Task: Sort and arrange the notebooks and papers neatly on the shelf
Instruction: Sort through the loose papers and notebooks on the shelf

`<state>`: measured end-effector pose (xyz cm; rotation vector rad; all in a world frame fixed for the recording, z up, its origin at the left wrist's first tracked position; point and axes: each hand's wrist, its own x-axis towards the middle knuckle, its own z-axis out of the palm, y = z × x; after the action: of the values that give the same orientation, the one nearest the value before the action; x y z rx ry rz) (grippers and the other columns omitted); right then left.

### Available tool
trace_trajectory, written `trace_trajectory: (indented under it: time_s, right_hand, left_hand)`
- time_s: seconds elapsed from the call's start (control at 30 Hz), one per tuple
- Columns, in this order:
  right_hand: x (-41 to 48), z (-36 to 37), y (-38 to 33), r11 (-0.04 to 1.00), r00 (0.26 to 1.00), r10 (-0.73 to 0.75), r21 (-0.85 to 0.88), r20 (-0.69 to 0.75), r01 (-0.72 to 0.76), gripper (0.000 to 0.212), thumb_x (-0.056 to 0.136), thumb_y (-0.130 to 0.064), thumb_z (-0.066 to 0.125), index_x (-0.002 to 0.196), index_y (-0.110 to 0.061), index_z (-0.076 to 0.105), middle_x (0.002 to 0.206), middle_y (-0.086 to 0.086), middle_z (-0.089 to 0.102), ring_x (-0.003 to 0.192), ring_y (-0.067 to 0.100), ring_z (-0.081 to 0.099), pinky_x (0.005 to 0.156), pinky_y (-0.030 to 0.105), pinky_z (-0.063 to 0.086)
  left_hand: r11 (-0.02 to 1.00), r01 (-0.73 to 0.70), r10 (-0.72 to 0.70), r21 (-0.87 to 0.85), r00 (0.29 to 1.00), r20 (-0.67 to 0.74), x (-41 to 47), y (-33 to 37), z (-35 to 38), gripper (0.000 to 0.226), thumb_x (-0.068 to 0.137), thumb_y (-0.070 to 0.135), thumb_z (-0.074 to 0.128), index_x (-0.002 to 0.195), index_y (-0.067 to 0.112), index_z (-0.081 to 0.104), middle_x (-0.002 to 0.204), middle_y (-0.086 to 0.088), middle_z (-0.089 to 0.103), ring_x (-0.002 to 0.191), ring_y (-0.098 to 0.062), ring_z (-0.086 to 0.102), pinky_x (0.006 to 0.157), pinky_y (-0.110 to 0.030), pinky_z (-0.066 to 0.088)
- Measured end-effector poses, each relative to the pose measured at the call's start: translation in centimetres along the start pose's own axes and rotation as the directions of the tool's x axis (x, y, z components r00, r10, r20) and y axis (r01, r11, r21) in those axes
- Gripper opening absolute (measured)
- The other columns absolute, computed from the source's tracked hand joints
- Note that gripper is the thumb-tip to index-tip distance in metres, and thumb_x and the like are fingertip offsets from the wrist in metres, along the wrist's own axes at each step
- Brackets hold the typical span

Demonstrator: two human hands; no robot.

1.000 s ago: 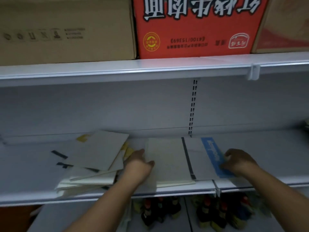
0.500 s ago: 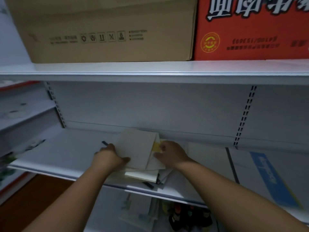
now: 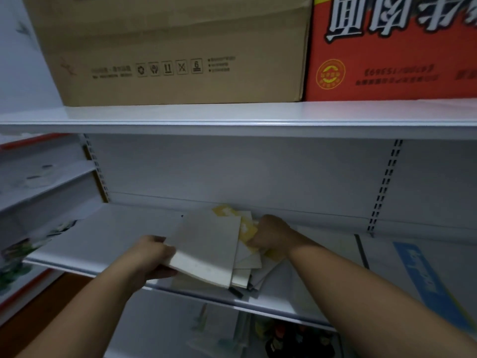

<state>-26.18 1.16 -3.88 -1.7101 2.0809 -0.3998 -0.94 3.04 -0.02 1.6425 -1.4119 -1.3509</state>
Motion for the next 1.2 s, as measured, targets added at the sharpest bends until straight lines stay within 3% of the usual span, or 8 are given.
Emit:
trace_trajectory:
  time_s: [0.07,0.27,0.47,0.57,0.67,0.83,0.97,1.2]
  right_hand:
    - [-0.9,-1.3,1.5,0.987,0.997,0.075,0.144,0.001,-0.074,0.020,0.078,-0.020,0.064,0.063,-0.013,0.052,0.071,0.007,0.059,0.082,0.027,0.066,0.049,0.023,0.047]
    - [-8.2,-7.0,11.2,0.752,0.946,0.303,0.639,-0.119,-0.161,0.003,0.081,-0.001,0.062,0.083,0.000,0.063,0.076,0.016,0.060,0.060,0.019,0.060,0.062,0.031,0.057]
    - [-17.6,-10.0,22.0,0.598,0.769,0.614,0.742,-0.180,-0.304,0.006,0.084,-0.005,0.065,0.087,-0.001,0.062,0.077,0.013,0.062,0.062,0.020,0.060,0.044,0.019,0.054]
    - [-19.5,-8.1,25.4,0.662,0.717,0.662,0.619,-0.219,-0.423,0.010,0.082,-0.012,0.068,0.079,-0.004,0.062,0.082,0.019,0.063,0.069,0.027,0.060,0.058,0.031,0.054]
    - [-19.6,-6.0,26.4,0.783,0.747,0.615,0.088,-0.251,-0.615,0.030,0.078,-0.042,0.062,0.070,-0.013,0.067,0.091,0.013,0.071,0.089,0.026,0.065,0.072,0.027,0.047]
    - [-17.8,-6.1,22.9,0.818,0.738,0.572,0.179,-0.358,-0.547,0.032,0.080,-0.031,0.063,0.107,-0.015,0.064,0.118,0.010,0.064,0.105,0.027,0.060,0.079,0.026,0.043]
    - [-12.6,-4.1,15.2,0.923,0.866,0.368,0.244,-0.339,-0.297,0.027,0.085,-0.027,0.061,0.110,-0.017,0.064,0.120,0.006,0.064,0.107,0.023,0.059,0.083,0.022,0.041]
    - [-4.5,0.6,2.7,0.993,0.970,-0.044,0.097,-0.238,0.069,0.009,0.081,-0.021,0.055,0.077,-0.017,0.062,0.098,0.010,0.066,0.100,0.027,0.061,0.072,0.027,0.041]
  left_hand:
    - [0.997,-0.028,0.033,-0.078,0.998,0.053,-0.6,0.9,1.2,0.021,0.088,-0.011,0.045,0.080,0.006,0.055,0.073,-0.016,0.063,0.067,-0.030,0.059,0.036,-0.025,0.053]
    - [0.931,-0.097,0.171,-0.353,0.968,0.183,-0.9,3.9,9.3,0.021,0.090,-0.011,0.040,0.098,0.002,0.054,0.089,-0.014,0.058,0.076,-0.025,0.056,0.040,-0.026,0.055]
    - [0.912,-0.080,0.195,-0.402,0.947,0.256,-1.9,2.5,20.1,0.025,0.089,-0.012,0.041,0.107,0.005,0.050,0.093,-0.016,0.059,0.075,-0.027,0.057,0.040,-0.026,0.055]
    - [0.965,-0.022,0.113,-0.263,0.934,0.338,-1.4,-0.3,22.9,0.030,0.090,-0.007,0.045,0.117,0.002,0.051,0.114,-0.019,0.059,0.093,-0.036,0.058,0.068,-0.045,0.060]
    - [0.977,-0.211,0.201,0.020,0.952,0.230,-1.9,-1.0,23.1,0.037,0.087,0.005,0.057,0.123,0.001,0.050,0.127,-0.010,0.056,0.110,-0.037,0.057,0.097,-0.038,0.047]
    - [0.758,-0.513,0.505,0.403,0.852,0.135,-1.0,1.2,16.7,0.044,0.082,0.017,0.065,0.123,0.007,0.058,0.135,-0.013,0.054,0.122,-0.027,0.052,0.099,-0.025,0.039]
    - [0.508,-0.215,0.294,0.834,0.954,0.066,3.0,-0.4,8.8,0.056,0.088,0.049,0.047,0.139,0.027,0.040,0.150,-0.009,0.034,0.135,-0.030,0.034,0.111,-0.036,0.032]
    - [0.636,-0.188,0.324,0.749,0.945,-0.037,1.4,-3.4,4.2,0.055,0.080,0.044,0.062,0.128,0.018,0.055,0.129,-0.014,0.055,0.116,-0.030,0.055,0.095,-0.032,0.046]
